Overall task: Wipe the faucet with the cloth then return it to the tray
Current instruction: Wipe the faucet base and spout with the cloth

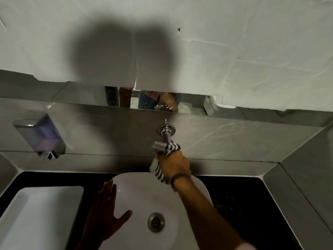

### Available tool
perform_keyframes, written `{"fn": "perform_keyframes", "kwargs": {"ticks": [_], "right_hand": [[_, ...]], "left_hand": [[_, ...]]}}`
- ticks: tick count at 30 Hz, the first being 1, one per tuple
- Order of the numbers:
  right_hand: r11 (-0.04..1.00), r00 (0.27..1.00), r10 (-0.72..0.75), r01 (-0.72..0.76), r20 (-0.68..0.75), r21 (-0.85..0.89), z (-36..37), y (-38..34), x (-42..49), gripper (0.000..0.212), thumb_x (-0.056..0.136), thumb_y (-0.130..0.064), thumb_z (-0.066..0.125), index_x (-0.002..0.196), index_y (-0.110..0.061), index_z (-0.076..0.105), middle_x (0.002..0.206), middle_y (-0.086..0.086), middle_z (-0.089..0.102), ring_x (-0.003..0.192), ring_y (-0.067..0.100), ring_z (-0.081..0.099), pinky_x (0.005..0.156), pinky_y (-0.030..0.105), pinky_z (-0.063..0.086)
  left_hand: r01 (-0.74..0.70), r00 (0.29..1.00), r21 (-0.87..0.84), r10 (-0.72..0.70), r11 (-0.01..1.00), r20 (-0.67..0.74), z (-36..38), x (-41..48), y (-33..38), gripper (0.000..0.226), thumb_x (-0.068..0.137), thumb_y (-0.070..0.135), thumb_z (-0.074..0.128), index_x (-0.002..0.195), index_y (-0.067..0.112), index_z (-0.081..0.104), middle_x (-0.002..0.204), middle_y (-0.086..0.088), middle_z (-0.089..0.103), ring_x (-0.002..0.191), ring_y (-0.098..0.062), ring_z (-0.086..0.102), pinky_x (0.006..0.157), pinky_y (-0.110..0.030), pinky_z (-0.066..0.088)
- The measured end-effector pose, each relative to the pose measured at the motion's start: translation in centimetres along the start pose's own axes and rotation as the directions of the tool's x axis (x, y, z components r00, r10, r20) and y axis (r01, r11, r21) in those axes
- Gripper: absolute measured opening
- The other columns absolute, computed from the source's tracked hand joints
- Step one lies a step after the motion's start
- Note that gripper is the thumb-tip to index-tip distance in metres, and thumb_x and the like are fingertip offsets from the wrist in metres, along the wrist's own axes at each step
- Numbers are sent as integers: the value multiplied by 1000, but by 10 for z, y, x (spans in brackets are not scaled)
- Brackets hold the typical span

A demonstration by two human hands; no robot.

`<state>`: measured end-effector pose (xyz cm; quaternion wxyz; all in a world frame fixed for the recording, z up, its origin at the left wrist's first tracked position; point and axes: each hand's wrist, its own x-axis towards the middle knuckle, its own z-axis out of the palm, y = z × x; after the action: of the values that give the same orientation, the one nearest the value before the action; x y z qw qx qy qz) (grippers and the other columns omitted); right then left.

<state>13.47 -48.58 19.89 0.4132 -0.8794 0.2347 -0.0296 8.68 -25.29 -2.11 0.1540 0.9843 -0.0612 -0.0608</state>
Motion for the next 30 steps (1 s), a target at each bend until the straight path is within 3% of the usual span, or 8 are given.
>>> {"fn": "perform_keyframes", "kwargs": {"ticks": [3, 7, 10, 12, 17, 22, 27, 30], "right_hand": [[992, 994, -24, 10, -107, -129, 1, 0, -11, 33, 87, -56, 53, 112, -34, 58, 89, -8, 66, 81, 20, 64, 71, 32, 52], [981, 990, 63, -38, 127, -190, -12, -32, 39, 43, 89, -51, 54, 120, -24, 67, 115, 5, 71, 103, 29, 66, 93, 38, 53], [978, 885, 163, -88, 436, -187, -19, -62, 75, 25, 97, -23, 57, 110, -4, 69, 111, 11, 64, 102, 28, 61, 87, 36, 53], [974, 852, 219, -160, 475, -163, -17, -65, 83, 15, 93, -13, 62, 98, -1, 69, 107, 20, 67, 102, 30, 61, 92, 38, 52], [973, 982, 171, -156, 76, -168, -11, -43, 33, 49, 82, -57, 58, 114, -22, 68, 106, 9, 68, 96, 32, 64, 79, 34, 45], [968, 993, 29, -57, -117, -243, 0, -5, -23, 38, 84, -55, 58, 107, -26, 64, 98, 2, 72, 94, 29, 68, 83, 39, 54], [989, 915, 129, -92, 383, -113, -33, -51, 40, 40, 97, -32, 56, 129, -10, 63, 137, 18, 61, 126, 36, 57, 107, 45, 47], [984, 842, 176, -146, 510, -99, -35, -65, 64, 14, 97, -12, 56, 100, -8, 69, 131, 26, 61, 121, 39, 58, 104, 43, 48]], "left_hand": [[1, 1000, -13, 0, 1000, 4, 0, 2, -2, 128, 70, 101, 24, 161, 17, -10, 172, -1, -18, 158, -21, -16, 129, -45, 7], [-10, 1000, -38, 11, 999, 15, 0, 1, -2, 129, 70, 101, 24, 161, 16, -9, 172, -1, -16, 159, -22, -14, 129, -45, 8], [-30, 999, -39, 29, 999, -25, -1, 0, -3, 127, 72, 99, 23, 162, 14, -6, 173, -3, -14, 159, -22, -13, 129, -44, 8], [-57, 998, -51, 56, 997, -11, -4, -2, -2, 125, 74, 97, 24, 162, 10, 2, 173, -5, -7, 160, -23, -9, 129, -46, 11], [-73, 997, -50, 72, 996, -21, -7, -5, -2, 125, 74, 97, 21, 162, 10, 1, 173, -6, -9, 159, -23, -11, 130, -46, 10], [-39, 999, -42, 39, 998, 5, -5, -2, 1, 128, 70, 100, 16, 160, 12, -7, 172, -5, -14, 159, -24, -15, 130, -46, 8], [-58, 998, -53, 56, 997, -33, -6, -2, -2, 125, 75, 97, 23, 162, 11, 2, 173, -6, -6, 159, -23, -8, 129, -46, 11], [-71, 997, -29, 70, 997, -41, -5, -3, -2, 123, 76, 96, 26, 162, 9, 7, 173, -5, -5, 159, -24, -6, 129, -47, 14]]}}
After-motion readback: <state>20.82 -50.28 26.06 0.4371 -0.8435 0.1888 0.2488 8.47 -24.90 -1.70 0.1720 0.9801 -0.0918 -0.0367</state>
